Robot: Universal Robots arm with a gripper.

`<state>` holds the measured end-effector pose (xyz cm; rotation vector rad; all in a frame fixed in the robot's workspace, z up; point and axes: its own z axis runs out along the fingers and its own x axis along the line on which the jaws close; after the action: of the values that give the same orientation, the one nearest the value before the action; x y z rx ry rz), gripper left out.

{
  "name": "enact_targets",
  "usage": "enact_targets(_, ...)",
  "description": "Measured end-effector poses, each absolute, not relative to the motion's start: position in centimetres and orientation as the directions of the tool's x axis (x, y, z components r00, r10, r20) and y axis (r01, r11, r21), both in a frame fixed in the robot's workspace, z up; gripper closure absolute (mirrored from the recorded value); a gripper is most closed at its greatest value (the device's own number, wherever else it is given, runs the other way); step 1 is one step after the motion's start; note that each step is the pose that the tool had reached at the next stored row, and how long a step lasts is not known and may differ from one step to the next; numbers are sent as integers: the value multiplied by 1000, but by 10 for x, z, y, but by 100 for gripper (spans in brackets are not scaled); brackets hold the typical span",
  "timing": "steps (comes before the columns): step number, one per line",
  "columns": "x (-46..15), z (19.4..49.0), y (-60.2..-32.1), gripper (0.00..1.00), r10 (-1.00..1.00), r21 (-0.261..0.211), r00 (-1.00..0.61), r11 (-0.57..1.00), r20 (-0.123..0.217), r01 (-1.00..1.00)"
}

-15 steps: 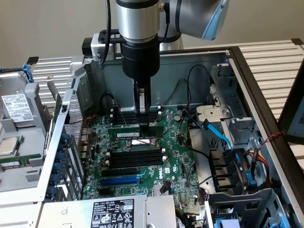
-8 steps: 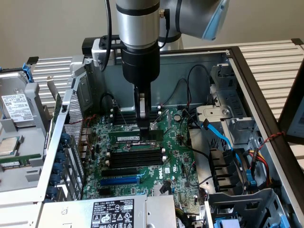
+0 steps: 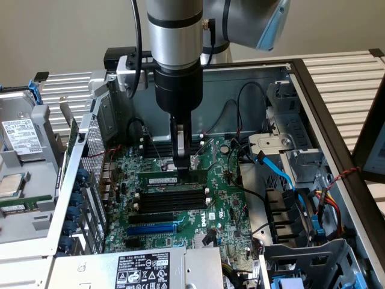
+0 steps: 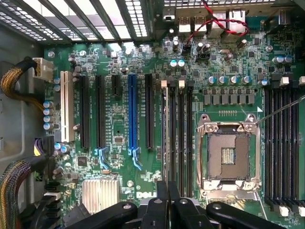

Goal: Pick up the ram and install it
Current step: 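Insert the ram into the slot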

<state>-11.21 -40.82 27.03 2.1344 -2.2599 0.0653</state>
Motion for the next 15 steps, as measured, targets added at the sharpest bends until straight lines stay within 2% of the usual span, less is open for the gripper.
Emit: enact_targets(15, -114, 256, -408, 88, -998, -8, -46, 45, 45, -999)
